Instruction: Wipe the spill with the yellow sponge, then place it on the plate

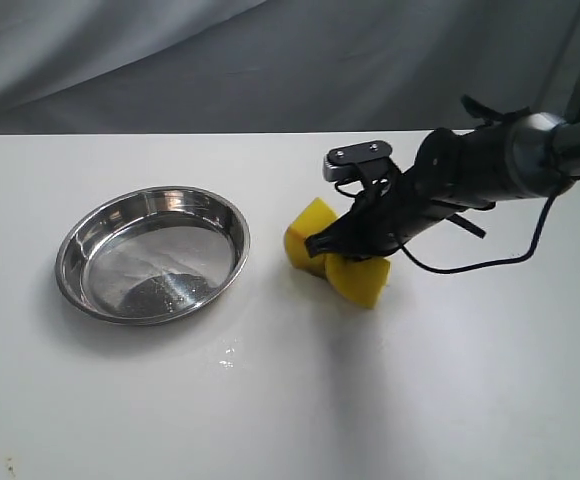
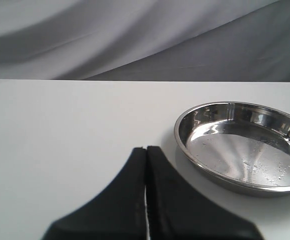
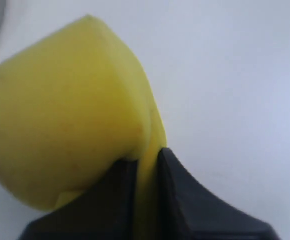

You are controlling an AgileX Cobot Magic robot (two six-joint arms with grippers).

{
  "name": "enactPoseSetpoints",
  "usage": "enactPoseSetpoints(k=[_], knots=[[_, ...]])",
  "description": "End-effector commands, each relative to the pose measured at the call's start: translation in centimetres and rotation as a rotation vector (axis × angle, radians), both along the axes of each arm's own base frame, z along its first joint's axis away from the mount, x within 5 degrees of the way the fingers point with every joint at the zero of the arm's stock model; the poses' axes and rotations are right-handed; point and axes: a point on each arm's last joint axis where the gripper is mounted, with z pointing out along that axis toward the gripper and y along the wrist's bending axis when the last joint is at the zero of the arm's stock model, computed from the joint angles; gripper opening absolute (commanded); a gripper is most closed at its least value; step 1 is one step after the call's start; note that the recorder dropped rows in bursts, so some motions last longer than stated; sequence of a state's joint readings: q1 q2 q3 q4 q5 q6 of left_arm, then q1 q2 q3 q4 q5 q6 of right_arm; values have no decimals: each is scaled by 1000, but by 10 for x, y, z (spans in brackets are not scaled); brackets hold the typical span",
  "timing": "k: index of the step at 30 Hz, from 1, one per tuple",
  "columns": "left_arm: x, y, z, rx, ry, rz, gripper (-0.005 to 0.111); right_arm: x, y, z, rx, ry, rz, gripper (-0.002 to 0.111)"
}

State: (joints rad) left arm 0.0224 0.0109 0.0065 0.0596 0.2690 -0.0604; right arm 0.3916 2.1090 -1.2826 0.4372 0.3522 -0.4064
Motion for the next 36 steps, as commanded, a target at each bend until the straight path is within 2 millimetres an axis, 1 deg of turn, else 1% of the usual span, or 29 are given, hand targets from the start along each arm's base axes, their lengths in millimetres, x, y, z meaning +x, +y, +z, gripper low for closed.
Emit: enactPoseSetpoints(k=[1,3,5,8,10,13,14,16,17,19,21,23,25,27,28,30,32,34,36], knots=[[0,0,3,-6,-17,3,0,8,-30,-9,-30,23,-61,0],[0,0,3,-6,-17,3,0,9,-36,-9,-24,39,-78,0],[0,0,3,-6,-17,3,0,9,-37,-9,-17,50,-88,0],[0,0,3,-6,-17,3,0,9,-35,0,23,42,-120,0],[0,0,3,-6,-17,3,0,10,-34,11,70,29,-156,0],[0,0,3,-6,-17,3,0,11,-33,34,115,-28,-175,0],[0,0,3,-6,-17,3,0,11,-34,51,125,-85,-171,0],[0,0,3,-6,-17,3,0,11,-36,68,106,-167,-143,0],[0,0,3,-6,-17,3,0,12,-37,69,99,-179,-139,0],[0,0,3,-6,-17,3,0,13,-38,66,61,-193,-109,0],[0,0,3,-6,-17,3,0,16,-38,53,42,-178,-108,0],[0,0,3,-6,-17,3,0,19,-37,27,30,-132,-129,0],[0,0,3,-6,-17,3,0,19,-37,5,27,-68,-154,0],[0,0,3,-6,-17,3,0,15,-36,-10,24,10,-157,0],[0,0,3,-6,-17,3,0,13,-36,-14,20,37,-151,0],[0,0,3,-6,-17,3,0,8,-33,-14,26,82,-135,0],[0,0,3,-6,-17,3,0,5,-28,-9,51,99,-137,0],[0,0,3,-6,-17,3,0,3,-24,-2,90,106,-133,0],[0,0,3,-6,-17,3,0,2,-18,10,147,93,-111,0]])
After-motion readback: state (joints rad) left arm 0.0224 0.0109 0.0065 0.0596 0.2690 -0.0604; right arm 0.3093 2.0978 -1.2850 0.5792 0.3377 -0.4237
